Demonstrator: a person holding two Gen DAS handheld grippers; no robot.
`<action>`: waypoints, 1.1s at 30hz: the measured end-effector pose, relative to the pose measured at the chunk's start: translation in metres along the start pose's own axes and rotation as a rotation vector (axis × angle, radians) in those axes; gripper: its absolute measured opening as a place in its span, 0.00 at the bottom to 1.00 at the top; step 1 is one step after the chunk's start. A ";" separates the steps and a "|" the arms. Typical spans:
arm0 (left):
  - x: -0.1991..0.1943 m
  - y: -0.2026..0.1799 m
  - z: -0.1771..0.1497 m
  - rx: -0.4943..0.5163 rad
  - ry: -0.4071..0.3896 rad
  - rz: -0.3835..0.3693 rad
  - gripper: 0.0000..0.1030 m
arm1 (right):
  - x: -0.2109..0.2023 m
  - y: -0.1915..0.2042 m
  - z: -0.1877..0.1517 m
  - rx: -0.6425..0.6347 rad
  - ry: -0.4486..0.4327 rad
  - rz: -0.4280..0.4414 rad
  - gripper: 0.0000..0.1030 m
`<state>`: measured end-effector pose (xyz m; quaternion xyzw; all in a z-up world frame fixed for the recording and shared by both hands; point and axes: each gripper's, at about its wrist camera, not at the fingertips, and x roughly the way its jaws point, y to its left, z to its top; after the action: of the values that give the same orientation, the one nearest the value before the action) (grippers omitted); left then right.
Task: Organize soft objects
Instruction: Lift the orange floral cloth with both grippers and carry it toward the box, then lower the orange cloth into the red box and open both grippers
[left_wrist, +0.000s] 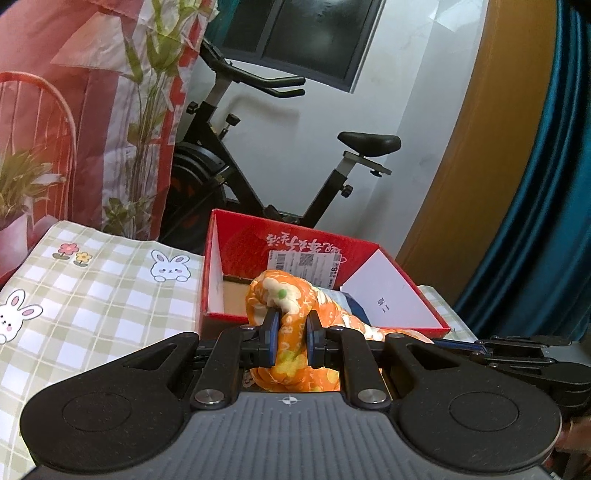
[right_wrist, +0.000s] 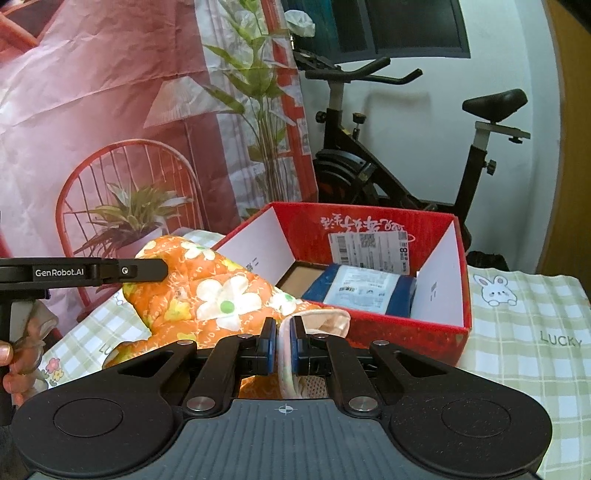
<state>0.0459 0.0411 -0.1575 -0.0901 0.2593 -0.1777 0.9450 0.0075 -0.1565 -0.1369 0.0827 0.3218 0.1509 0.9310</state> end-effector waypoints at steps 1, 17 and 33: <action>0.001 0.000 0.002 0.003 0.002 -0.002 0.15 | 0.000 0.000 0.001 -0.001 -0.003 0.001 0.07; 0.027 0.001 0.031 0.012 -0.012 -0.013 0.13 | 0.010 -0.012 0.037 -0.024 -0.057 0.003 0.06; 0.073 0.007 0.056 0.011 -0.011 0.026 0.13 | 0.061 -0.036 0.055 -0.054 -0.009 -0.044 0.05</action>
<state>0.1355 0.0240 -0.1449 -0.0825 0.2544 -0.1661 0.9492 0.0953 -0.1737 -0.1384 0.0513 0.3154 0.1386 0.9374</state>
